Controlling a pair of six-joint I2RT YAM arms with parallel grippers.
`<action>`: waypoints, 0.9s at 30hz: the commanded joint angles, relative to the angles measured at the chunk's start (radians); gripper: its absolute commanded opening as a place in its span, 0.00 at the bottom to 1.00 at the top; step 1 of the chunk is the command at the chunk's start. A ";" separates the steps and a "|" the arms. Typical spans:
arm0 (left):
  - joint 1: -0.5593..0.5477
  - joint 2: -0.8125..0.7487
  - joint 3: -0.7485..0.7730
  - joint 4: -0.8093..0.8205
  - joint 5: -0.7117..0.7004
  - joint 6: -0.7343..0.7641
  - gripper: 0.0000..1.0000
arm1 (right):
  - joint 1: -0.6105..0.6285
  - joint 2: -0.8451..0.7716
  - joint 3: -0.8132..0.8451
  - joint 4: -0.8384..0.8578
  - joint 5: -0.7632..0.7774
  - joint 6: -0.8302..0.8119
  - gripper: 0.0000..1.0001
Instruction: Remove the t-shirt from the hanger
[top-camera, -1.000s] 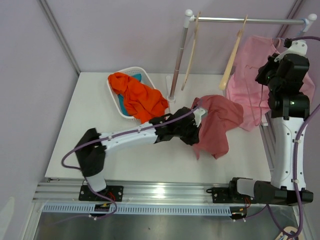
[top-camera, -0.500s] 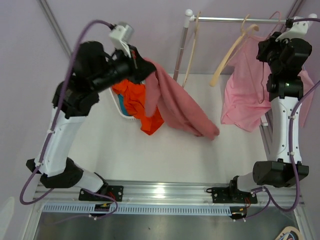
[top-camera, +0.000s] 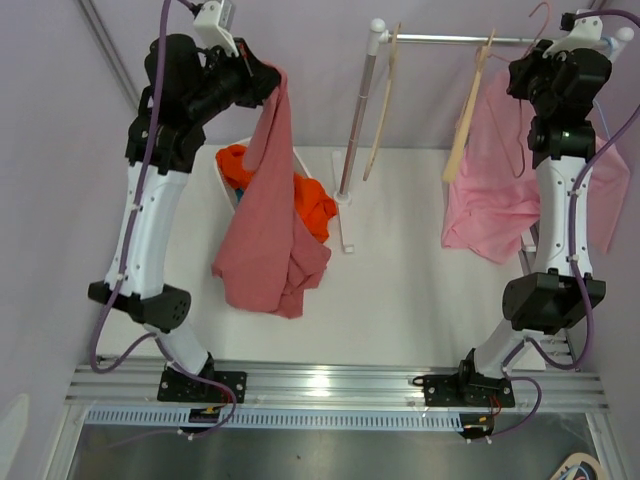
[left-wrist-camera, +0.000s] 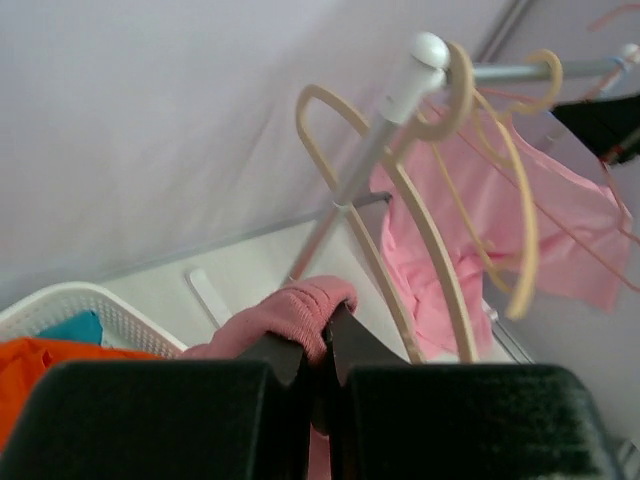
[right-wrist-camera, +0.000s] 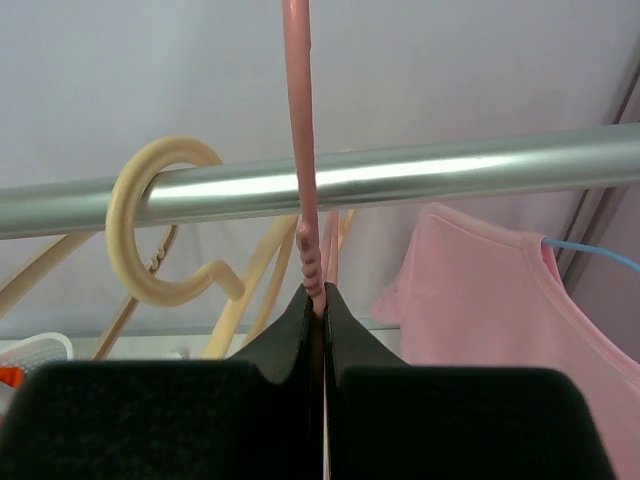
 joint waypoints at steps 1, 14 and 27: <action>0.066 0.080 0.124 0.225 0.038 -0.044 0.01 | 0.004 0.033 0.061 0.051 0.002 0.004 0.00; 0.240 0.208 0.102 0.585 -0.072 -0.027 0.01 | 0.059 0.138 0.132 0.017 0.012 -0.024 0.00; 0.266 0.394 -0.091 0.419 -0.041 -0.242 0.01 | 0.085 0.093 0.085 -0.029 0.028 -0.044 0.14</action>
